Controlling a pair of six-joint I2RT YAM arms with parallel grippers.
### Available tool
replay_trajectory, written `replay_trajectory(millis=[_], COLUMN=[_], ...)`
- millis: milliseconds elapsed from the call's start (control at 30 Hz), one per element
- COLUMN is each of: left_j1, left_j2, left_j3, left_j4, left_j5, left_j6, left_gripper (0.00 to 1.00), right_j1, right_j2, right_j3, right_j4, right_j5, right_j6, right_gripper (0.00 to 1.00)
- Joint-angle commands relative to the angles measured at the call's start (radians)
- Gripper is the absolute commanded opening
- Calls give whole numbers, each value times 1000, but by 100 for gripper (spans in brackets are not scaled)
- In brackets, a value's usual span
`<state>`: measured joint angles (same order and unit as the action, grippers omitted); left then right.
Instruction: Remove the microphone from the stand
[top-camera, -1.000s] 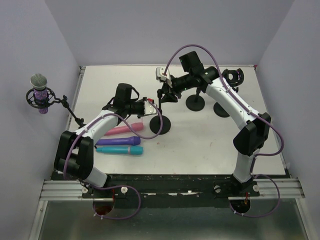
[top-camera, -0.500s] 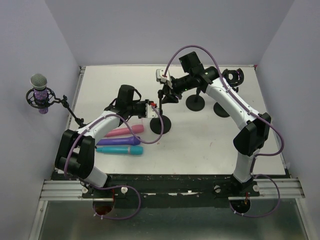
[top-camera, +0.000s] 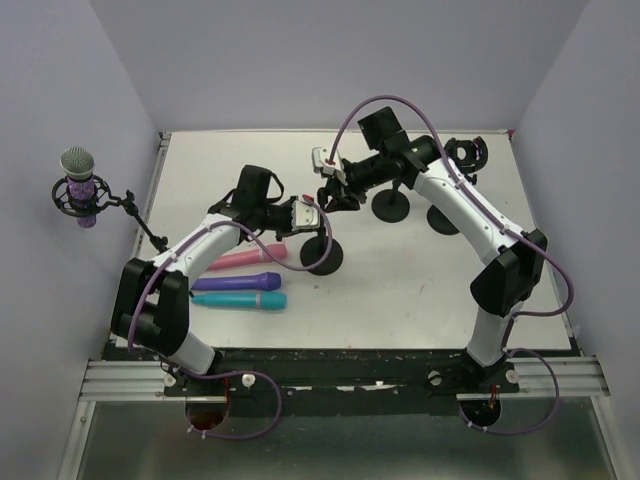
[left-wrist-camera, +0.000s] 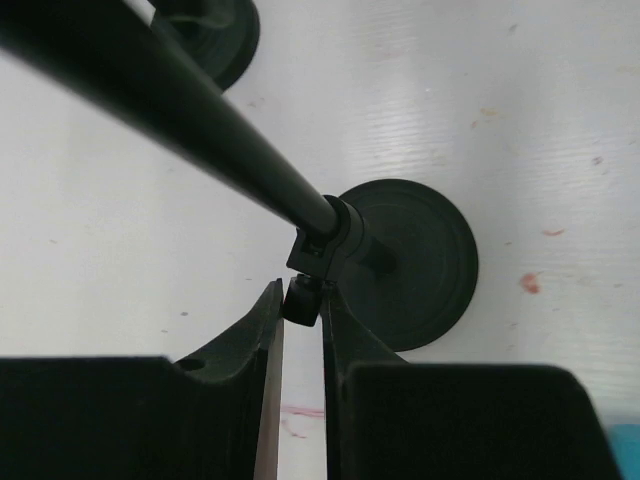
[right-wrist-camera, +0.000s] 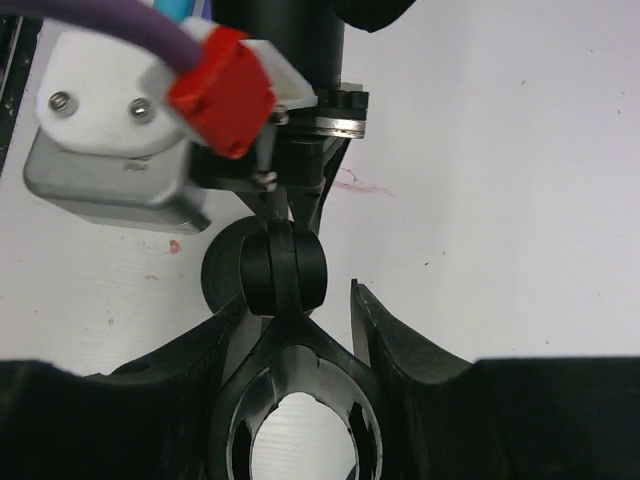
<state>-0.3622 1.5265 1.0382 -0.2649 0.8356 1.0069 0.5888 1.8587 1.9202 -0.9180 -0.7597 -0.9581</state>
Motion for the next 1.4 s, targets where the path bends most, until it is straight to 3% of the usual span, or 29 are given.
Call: replay_trajectory(millis=[0,133,267,367,500,633,667,700,733,767,833,900,967,1067,1233,1367], left_j1=[-6,6,52,72,95,101,101,101,97,85,80,81,85,100,147,157], left_j2=[-17,56,125,214,401,673,673,629,601,595,597,561,546,520,497,414], left_j3=[85,192,212,291,523,840,783,629,499,458,454,433,480,523,646,651], left_j4=[-232,-292,-166,-204,-492,-1127,-1067,-825,-633,-596,-770,-700,-741,-758,-976,-918], left_j5=[197,259,353,413,552,756,848,929,956,970,971,955,916,835,579,352], left_j6=[-336,-589,-900,-1001,-1036,-807,-902,-1129,-1400,-1477,-1322,-1376,-1338,-1322,-1012,-918], left_gripper=[0,0,0,0,0,0,0,0,7,14,24,40,46,53,58,58], right_j1=[2,14,22,26,28,29,31,29,31,32,32,32,32,32,32,31], right_j2=[-49,-62,-75,-84,-102,-113,-115,-112,-110,-110,-108,-112,-108,-102,-90,-81], right_j3=[-23,-38,-67,-89,-127,-155,-158,-158,-158,-159,-164,-168,-168,-167,-153,-141], right_j4=[-53,-62,-64,-62,-47,-15,-10,-4,-4,-1,10,19,25,34,36,33], right_j5=[74,105,128,138,158,166,166,166,168,171,172,168,166,166,168,168], right_j6=[-109,-166,-211,-234,-264,-271,-271,-271,-269,-269,-265,-260,-257,-254,-255,-252], right_gripper=[45,44,44,43,41,40,40,40,40,40,40,40,40,39,39,39])
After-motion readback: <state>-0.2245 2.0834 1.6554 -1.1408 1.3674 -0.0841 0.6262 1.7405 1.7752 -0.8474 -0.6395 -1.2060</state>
